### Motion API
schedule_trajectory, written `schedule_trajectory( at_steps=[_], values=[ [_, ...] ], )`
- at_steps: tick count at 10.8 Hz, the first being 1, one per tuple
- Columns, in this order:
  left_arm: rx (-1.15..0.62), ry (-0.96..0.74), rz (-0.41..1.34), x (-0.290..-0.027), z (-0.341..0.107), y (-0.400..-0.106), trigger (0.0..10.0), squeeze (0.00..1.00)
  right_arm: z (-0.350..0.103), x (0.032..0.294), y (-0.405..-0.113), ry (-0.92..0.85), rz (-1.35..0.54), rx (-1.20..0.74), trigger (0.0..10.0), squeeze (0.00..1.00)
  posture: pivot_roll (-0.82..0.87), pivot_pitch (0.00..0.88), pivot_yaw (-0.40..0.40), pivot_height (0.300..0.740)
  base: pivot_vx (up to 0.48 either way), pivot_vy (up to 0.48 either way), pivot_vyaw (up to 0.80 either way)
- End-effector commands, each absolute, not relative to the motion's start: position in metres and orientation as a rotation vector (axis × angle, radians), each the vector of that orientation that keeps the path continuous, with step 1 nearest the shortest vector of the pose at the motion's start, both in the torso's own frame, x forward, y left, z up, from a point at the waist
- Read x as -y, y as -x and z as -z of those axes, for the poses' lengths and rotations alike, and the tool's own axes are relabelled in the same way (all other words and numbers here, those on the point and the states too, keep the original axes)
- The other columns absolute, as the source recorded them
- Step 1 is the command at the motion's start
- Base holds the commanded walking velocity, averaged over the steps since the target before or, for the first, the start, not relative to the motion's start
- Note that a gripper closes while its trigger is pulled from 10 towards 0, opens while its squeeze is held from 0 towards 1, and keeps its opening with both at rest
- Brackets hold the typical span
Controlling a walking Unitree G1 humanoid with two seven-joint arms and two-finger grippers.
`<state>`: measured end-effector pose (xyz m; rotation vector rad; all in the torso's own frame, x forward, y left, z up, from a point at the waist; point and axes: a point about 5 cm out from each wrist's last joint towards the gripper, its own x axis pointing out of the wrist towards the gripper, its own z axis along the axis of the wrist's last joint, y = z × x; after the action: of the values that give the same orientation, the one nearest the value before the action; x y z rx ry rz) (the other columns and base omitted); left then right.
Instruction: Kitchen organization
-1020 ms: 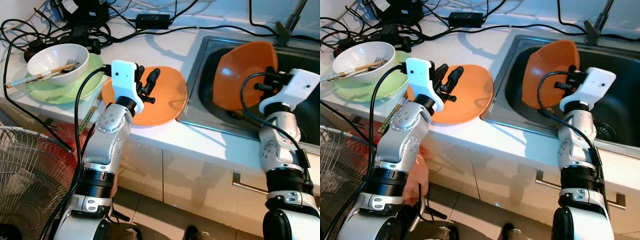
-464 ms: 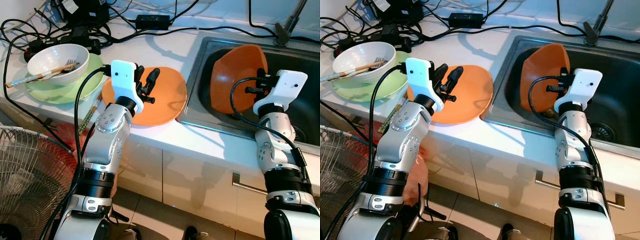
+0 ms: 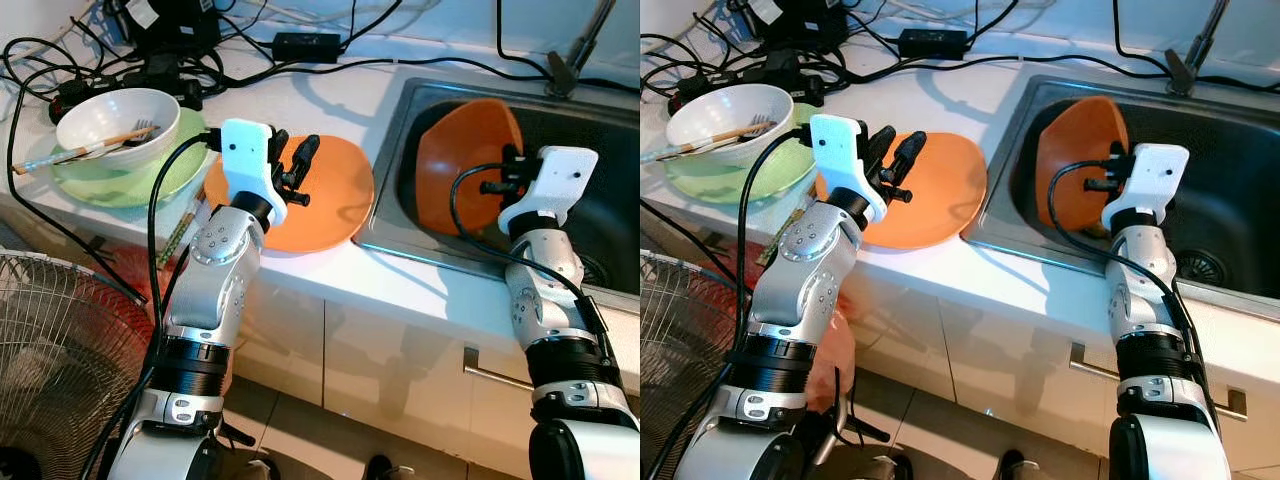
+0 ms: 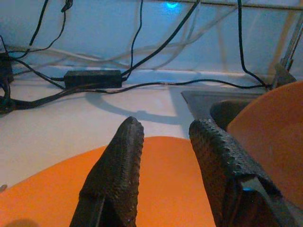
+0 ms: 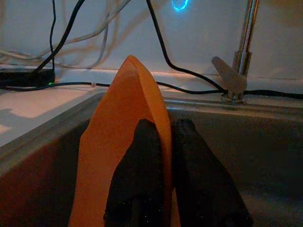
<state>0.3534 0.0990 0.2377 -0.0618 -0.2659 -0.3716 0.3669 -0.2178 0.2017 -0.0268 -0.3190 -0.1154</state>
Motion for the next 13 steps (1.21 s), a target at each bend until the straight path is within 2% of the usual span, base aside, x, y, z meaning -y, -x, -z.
schedule_trajectory(
  at_steps=[1, 5, 9, 13],
  values=[
    [0.277, 0.058, 0.367, -0.102, -0.239, -0.351, 10.0, 0.0, -0.182, 0.214, -0.364, 0.023, 0.108, 0.27, 10.0, 0.0, 0.09, 0.161, 0.053, 0.74, 0.0, 0.0, 0.0],
    [0.272, 0.059, 0.366, -0.102, -0.237, -0.349, 10.0, 0.0, -0.179, 0.214, -0.365, 0.037, 0.095, 0.25, 10.0, 0.0, 0.1, 0.175, 0.047, 0.74, 0.0, 0.0, 0.0],
    [0.271, 0.066, 0.369, -0.101, -0.237, -0.349, 10.0, 0.0, -0.218, 0.228, -0.375, 0.115, 0.088, 0.292, 10.0, 0.0, 0.08, 0.176, 0.045, 0.74, 0.0, 0.0, 0.0],
    [0.268, 0.072, 0.37, -0.1, -0.236, -0.348, 10.0, 0.0, -0.237, 0.236, -0.384, 0.157, 0.076, 0.272, 10.0, 0.0, 0.08, 0.176, 0.039, 0.74, 0.0, 0.0, 0.0]
  ],
)
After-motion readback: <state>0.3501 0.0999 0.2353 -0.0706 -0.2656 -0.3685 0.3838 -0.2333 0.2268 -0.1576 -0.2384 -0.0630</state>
